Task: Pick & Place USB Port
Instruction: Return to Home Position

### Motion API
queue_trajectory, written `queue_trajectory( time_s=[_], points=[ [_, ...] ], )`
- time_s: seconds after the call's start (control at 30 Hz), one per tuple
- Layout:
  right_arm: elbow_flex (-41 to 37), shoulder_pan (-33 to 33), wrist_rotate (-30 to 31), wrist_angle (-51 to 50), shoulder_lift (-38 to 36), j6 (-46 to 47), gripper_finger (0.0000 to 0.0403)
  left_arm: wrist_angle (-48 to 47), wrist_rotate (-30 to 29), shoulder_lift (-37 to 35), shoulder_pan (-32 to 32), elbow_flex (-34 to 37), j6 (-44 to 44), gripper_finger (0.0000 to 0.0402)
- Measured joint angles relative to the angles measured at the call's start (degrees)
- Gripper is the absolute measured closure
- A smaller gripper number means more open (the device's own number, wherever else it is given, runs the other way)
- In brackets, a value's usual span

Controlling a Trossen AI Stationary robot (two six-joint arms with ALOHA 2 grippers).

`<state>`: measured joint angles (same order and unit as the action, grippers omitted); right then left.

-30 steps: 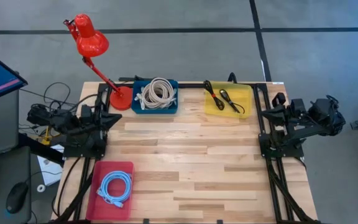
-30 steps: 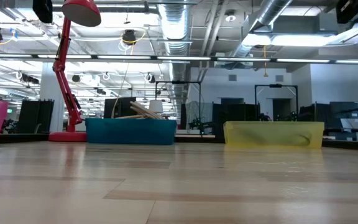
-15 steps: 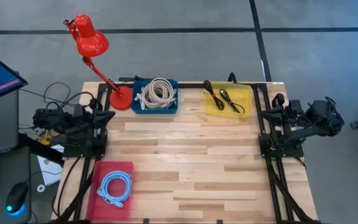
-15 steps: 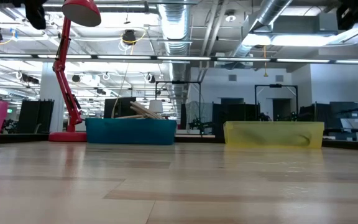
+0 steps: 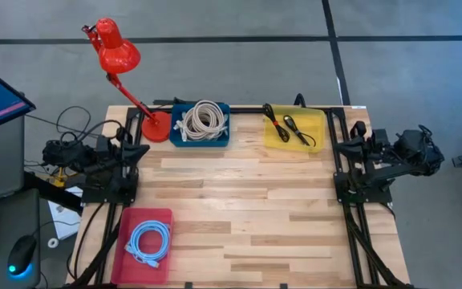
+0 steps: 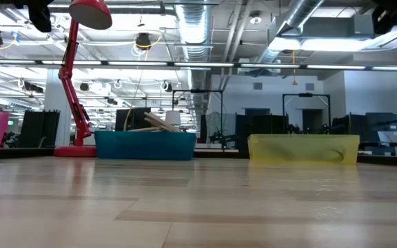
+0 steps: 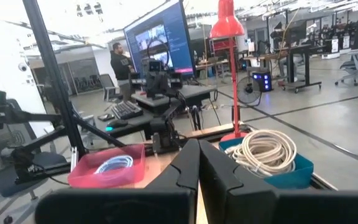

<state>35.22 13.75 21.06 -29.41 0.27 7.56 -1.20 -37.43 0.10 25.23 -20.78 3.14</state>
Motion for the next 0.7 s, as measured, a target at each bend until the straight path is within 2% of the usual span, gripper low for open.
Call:
queue_trajectory(
  time_s=[0.17,0.7],
  points=[
    [-2.7,0.0,0.0,0.4,0.0,3.0,0.0403,0.5,1.6,0.2,0.0,1.7,-0.8,0.0399],
    [-15.9,0.0,0.0,9.8,0.0,5.0,0.0403,10.6,1.7,0.3,0.0,16.4,-5.4,0.0399]
  ],
)
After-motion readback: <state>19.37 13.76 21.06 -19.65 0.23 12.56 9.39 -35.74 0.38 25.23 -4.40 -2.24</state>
